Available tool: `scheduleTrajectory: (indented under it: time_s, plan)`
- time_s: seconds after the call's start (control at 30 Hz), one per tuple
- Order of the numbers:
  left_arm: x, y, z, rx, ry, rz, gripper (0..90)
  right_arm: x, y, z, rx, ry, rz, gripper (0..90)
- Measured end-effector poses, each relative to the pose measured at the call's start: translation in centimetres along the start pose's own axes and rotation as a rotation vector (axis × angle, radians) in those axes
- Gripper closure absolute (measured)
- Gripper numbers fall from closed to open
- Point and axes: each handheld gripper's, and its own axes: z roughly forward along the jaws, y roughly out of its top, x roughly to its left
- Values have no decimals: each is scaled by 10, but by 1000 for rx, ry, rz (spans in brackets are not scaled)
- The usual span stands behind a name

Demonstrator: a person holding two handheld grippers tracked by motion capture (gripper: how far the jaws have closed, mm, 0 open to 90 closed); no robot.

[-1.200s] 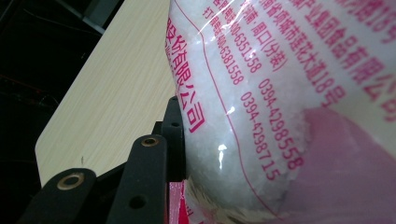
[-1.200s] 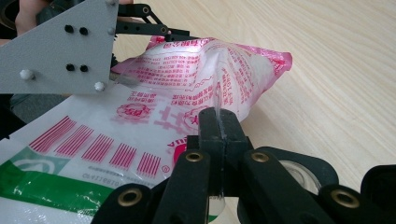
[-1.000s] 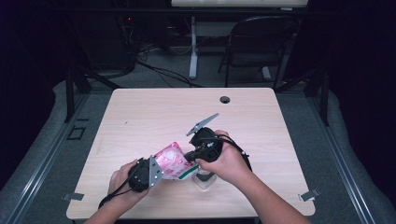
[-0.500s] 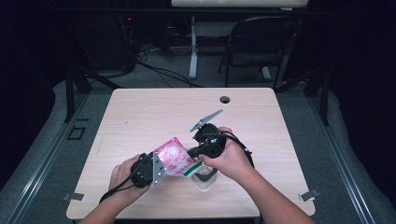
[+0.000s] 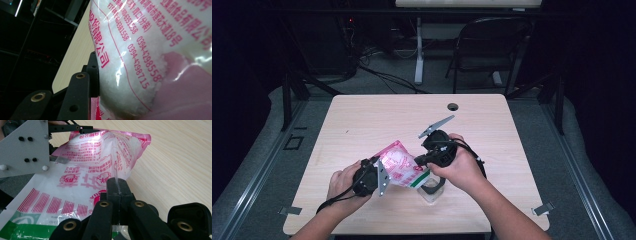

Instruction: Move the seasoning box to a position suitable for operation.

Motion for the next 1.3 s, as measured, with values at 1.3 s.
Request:
scheduleTrajectory:
  time_s: [1.3]
  plan:
    - [-3, 9, 8, 32, 92, 143, 676, -14, -11, 4, -4, -32, 19, 900]
